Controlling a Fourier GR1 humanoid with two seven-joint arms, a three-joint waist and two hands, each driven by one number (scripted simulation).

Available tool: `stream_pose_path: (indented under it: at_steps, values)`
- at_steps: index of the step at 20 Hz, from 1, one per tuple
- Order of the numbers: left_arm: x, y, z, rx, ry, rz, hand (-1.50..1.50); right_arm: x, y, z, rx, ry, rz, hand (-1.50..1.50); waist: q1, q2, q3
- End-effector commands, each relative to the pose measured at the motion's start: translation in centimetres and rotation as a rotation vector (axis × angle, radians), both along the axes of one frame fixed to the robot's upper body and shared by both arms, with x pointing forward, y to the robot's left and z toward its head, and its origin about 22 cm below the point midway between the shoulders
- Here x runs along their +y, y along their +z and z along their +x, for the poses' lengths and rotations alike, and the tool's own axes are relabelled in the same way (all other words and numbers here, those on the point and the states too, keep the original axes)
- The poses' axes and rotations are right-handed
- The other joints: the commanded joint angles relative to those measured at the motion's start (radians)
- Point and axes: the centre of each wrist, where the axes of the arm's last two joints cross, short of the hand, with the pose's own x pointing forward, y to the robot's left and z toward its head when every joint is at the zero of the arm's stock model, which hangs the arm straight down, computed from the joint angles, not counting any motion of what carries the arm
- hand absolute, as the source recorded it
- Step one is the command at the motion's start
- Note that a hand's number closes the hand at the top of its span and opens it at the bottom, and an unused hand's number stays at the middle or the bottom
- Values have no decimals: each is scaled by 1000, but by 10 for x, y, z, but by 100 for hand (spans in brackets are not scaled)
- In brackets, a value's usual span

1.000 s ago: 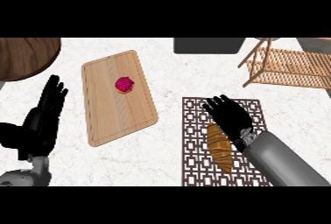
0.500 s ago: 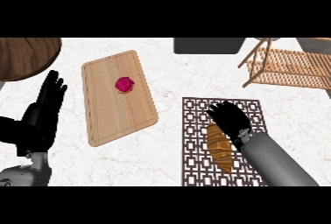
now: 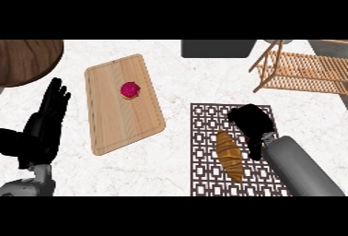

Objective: Pick the sweet potato from the placemat and place it in the tiered shelf

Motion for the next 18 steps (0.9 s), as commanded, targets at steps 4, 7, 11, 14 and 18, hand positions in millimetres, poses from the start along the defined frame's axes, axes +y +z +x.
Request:
stream_pose_path:
  at_steps: [4,7,11,14,18]
  values:
    - [12,-4,-11,13,51,-12,0,-120,-14,-27,-44,-543,366,150,-56,4,9]
    - [-1,-5,-10,8,31,-8,0,-148,-9,-44,-78,-566,475,150,-28,6,6]
    - [5,-4,-5,4,11,11,0,-135,12,-43,-46,-570,647,150,-15,7,5]
    - [9,0,3,8,21,-5,0,-144,41,-62,-45,-539,709,150,-21,6,4]
    - [3,-6,-10,25,18,-11,0,-150,84,-55,-190,-588,953,150,-25,1,4]
